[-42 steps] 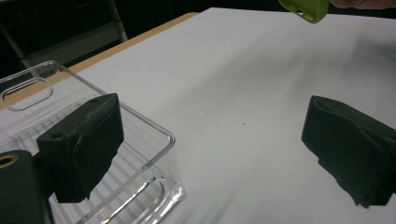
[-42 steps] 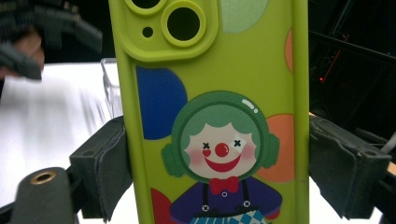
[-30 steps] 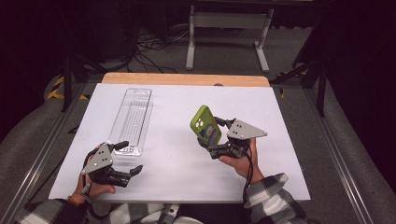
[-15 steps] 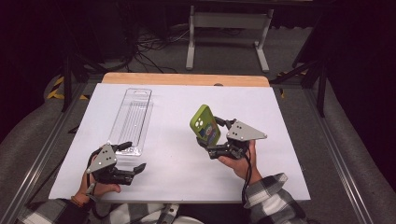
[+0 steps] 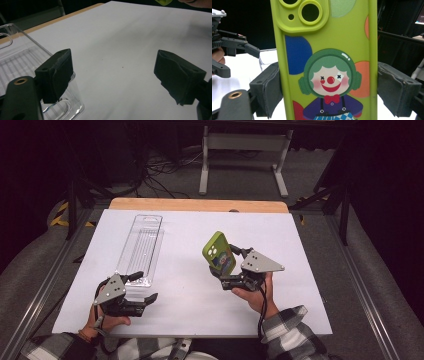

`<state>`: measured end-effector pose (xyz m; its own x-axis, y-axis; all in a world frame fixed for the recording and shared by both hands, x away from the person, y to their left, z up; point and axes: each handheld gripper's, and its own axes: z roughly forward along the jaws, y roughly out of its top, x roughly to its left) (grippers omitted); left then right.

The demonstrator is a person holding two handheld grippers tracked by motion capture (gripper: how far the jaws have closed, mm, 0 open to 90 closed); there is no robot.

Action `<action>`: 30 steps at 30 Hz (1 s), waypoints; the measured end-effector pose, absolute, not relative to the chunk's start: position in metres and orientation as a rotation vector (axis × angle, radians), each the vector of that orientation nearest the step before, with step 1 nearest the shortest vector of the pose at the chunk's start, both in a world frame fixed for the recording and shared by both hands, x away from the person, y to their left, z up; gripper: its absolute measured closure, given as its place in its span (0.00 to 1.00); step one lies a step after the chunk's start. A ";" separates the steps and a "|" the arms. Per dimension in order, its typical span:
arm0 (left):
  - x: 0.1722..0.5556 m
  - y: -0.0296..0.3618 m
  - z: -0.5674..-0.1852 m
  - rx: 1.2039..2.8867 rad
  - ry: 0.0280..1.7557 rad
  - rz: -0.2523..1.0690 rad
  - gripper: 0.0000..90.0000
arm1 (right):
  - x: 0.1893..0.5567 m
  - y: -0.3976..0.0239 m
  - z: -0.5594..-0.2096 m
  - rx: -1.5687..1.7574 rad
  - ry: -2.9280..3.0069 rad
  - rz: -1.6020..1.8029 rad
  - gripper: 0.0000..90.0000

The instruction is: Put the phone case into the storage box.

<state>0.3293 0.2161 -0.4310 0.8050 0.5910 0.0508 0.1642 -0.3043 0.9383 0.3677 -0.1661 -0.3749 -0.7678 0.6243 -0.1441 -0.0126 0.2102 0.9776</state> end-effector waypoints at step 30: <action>0.337 0.210 -0.416 1.780 0.600 0.464 0.22 | 0.359 -0.144 -0.376 0.522 1.922 1.519 0.17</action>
